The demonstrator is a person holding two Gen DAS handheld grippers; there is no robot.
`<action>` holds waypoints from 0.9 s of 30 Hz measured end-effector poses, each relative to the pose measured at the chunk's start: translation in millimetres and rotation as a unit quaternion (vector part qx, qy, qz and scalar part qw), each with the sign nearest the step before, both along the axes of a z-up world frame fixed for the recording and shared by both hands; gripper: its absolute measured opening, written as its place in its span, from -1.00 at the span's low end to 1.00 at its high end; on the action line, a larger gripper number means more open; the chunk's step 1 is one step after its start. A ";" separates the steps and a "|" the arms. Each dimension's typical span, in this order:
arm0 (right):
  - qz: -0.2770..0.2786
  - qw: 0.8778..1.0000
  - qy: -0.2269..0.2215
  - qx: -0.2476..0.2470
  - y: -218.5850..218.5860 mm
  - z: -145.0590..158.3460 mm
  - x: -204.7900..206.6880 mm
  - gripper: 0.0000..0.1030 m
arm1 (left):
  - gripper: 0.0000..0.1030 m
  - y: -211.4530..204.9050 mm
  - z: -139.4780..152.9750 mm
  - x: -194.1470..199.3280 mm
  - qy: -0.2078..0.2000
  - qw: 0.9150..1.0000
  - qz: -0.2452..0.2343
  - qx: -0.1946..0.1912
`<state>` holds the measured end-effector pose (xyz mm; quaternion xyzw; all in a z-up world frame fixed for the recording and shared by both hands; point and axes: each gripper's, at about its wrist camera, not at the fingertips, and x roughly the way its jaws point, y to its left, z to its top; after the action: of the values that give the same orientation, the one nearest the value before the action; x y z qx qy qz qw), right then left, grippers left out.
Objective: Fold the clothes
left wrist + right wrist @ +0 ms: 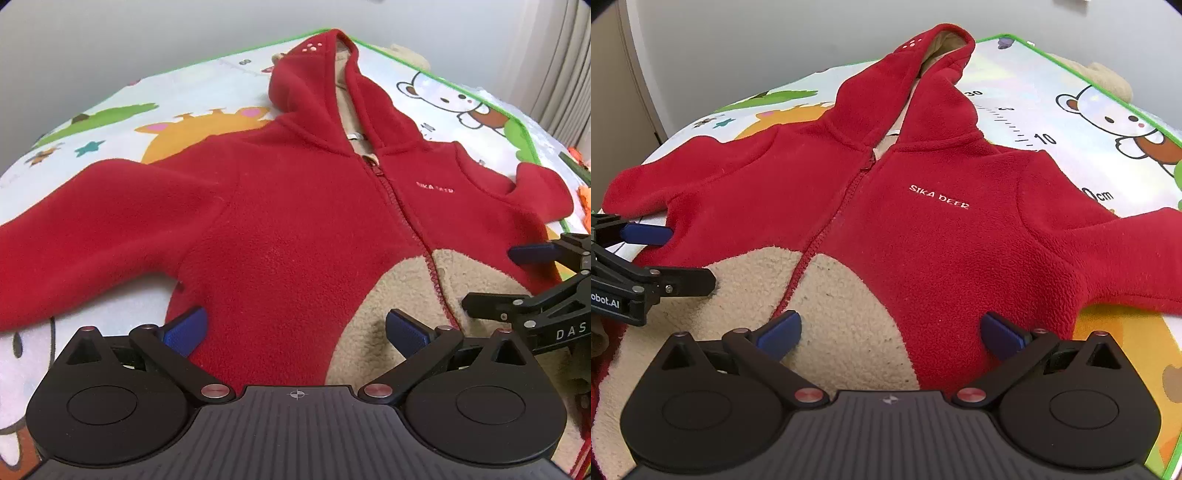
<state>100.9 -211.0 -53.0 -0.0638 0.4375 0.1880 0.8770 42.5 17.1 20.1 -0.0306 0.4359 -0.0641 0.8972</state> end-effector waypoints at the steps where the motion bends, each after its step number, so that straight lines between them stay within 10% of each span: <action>1: 0.000 1.000 0.001 -0.002 0.8 0.1 0.3 1.00 | 1.00 0.3 0.0 -0.3 -0.001 1.000 0.000 -0.001; 8: 0.029 0.999 0.026 -0.031 13.0 16.1 11.2 1.00 | 1.00 5.3 -0.5 -4.7 -0.015 1.000 -0.006 -0.018; 10: 0.068 0.996 -0.020 -0.057 31.2 36.6 5.8 1.00 | 1.00 26.4 4.0 -9.8 -0.018 0.997 -0.005 -0.078; 16: 0.233 0.945 -0.200 -0.108 127.8 76.9 -27.4 0.99 | 1.00 140.5 12.8 -46.6 -0.057 0.962 0.152 -0.220; 19: 0.300 0.922 -0.213 -0.122 186.6 59.8 -34.2 0.20 | 0.94 180.3 8.2 -62.6 -0.064 0.943 0.223 -0.239; 22: 0.351 0.904 -0.205 -0.132 233.6 31.4 -37.3 0.01 | 0.26 203.5 4.6 -75.9 -0.068 0.929 0.255 -0.258; 27: 0.378 0.881 -0.230 -0.166 273.8 -3.3 -36.0 0.00 | 0.75 221.1 -10.4 -72.9 -0.045 0.912 0.293 -0.285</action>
<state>64.9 62.7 -56.3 -0.4109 0.1910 0.4100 0.7916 -30.3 238.2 9.7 -0.4085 0.3296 0.0785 0.8476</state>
